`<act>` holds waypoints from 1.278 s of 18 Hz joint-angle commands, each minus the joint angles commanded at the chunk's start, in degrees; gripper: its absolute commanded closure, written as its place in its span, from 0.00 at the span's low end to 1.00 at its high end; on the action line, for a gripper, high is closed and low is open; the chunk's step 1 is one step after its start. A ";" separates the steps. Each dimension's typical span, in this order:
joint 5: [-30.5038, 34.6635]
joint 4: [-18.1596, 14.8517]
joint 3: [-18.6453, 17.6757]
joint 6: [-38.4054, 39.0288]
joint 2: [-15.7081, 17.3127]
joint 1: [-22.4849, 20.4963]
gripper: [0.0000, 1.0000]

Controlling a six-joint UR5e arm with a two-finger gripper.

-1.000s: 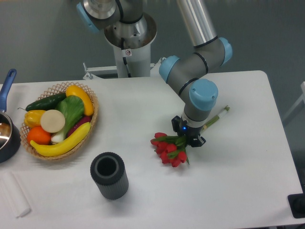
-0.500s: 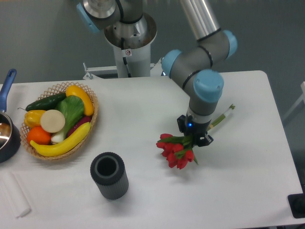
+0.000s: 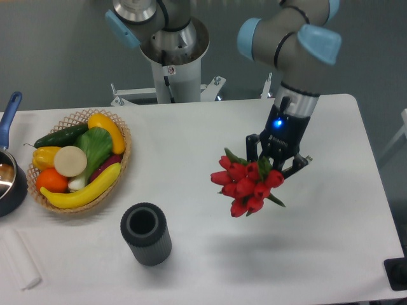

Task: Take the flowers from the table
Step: 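Lift the grasped tulip bunch up off the table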

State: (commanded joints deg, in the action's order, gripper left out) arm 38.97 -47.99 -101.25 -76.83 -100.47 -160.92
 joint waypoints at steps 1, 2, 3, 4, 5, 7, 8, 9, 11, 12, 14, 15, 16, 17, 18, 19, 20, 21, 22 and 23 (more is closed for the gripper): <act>-1.69 0.00 -0.09 0.80 0.44 -0.35 0.70; -3.01 0.00 -0.09 1.94 0.71 -0.44 0.70; -4.16 0.00 -0.18 3.78 0.89 -0.62 0.70; -5.47 0.00 -0.44 5.80 1.32 -1.23 0.70; -7.31 0.00 -0.61 7.38 1.41 -1.85 0.70; -11.09 0.00 -1.14 9.59 1.76 -2.46 0.70; -12.59 0.00 -1.23 10.90 2.03 -3.25 0.70; -14.26 0.00 -1.23 12.74 2.03 -3.78 0.70; -17.43 0.00 -1.23 14.69 1.94 -4.22 0.71; -18.05 0.00 -1.23 14.70 1.94 -4.40 0.71; -18.23 -0.09 -1.23 14.78 1.86 -4.40 0.71; -18.23 -0.09 -1.23 14.78 1.85 -4.40 0.71; -18.40 -0.09 -1.23 14.78 1.85 -4.40 0.71; -18.93 -0.09 -1.23 14.78 1.85 -4.31 0.71; -19.98 0.00 -1.14 14.78 1.85 -4.23 0.71; -21.21 0.00 -1.14 14.70 1.77 -4.22 0.71; -22.09 -0.09 -1.23 14.70 1.59 -4.22 0.71; -22.18 0.00 -1.23 14.70 1.59 -4.22 0.71; -22.18 0.00 -1.23 14.70 1.59 -4.22 0.71; -22.18 0.00 -1.23 14.70 1.59 -4.22 0.71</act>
State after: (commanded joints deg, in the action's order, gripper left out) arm 16.79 -47.99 -102.48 -62.14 -98.88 -165.15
